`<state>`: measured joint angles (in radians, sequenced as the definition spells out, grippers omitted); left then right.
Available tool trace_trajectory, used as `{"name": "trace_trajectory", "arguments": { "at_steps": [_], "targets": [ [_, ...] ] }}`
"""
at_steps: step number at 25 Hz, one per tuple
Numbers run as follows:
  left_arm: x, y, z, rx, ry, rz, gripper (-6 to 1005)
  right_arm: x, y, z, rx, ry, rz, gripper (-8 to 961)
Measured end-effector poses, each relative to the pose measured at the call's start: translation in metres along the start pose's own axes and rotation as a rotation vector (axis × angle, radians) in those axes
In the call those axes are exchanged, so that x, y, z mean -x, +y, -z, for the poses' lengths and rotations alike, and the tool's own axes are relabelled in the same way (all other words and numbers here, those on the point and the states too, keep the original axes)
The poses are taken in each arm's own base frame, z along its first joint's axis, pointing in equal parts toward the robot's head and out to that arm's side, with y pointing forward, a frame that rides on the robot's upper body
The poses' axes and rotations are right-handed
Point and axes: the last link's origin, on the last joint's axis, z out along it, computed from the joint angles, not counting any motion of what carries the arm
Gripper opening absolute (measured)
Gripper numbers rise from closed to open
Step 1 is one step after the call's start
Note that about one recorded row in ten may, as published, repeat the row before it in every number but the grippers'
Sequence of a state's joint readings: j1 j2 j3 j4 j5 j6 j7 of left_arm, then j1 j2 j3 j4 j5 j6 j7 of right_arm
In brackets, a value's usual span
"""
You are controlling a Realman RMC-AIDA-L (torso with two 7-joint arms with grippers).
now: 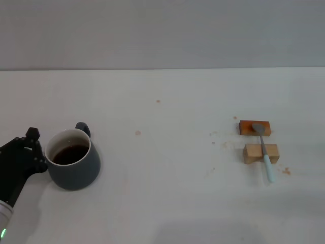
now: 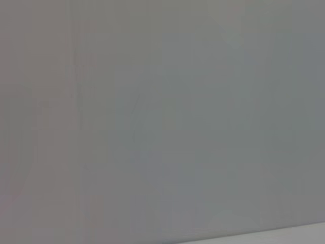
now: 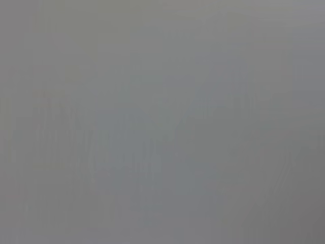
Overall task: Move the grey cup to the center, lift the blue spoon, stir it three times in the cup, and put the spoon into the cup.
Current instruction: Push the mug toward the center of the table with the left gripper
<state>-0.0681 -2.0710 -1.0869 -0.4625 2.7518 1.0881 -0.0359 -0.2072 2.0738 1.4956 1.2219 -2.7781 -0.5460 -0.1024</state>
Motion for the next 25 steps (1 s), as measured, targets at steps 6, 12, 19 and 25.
{"name": "trace_trajectory", "arguments": {
  "at_steps": [6, 12, 19, 25],
  "targets": [
    [-0.002, 0.005, -0.012, 0.031, -0.005, -0.016, -2, 0.001, -0.002, 0.003, -0.006, -0.001, 0.003, 738],
    [0.000, 0.005, -0.019, 0.046, -0.029, -0.029, -2, 0.002, -0.005, 0.008, -0.012, -0.001, 0.011, 738],
    [-0.002, 0.013, -0.020, 0.076, -0.018, -0.022, -3, 0.004, -0.006, 0.009, -0.015, -0.006, 0.011, 738],
    [-0.004, 0.026, -0.019, 0.124, -0.011, -0.018, -3, 0.006, -0.005, 0.008, -0.013, -0.013, 0.011, 739]
  ]
}}
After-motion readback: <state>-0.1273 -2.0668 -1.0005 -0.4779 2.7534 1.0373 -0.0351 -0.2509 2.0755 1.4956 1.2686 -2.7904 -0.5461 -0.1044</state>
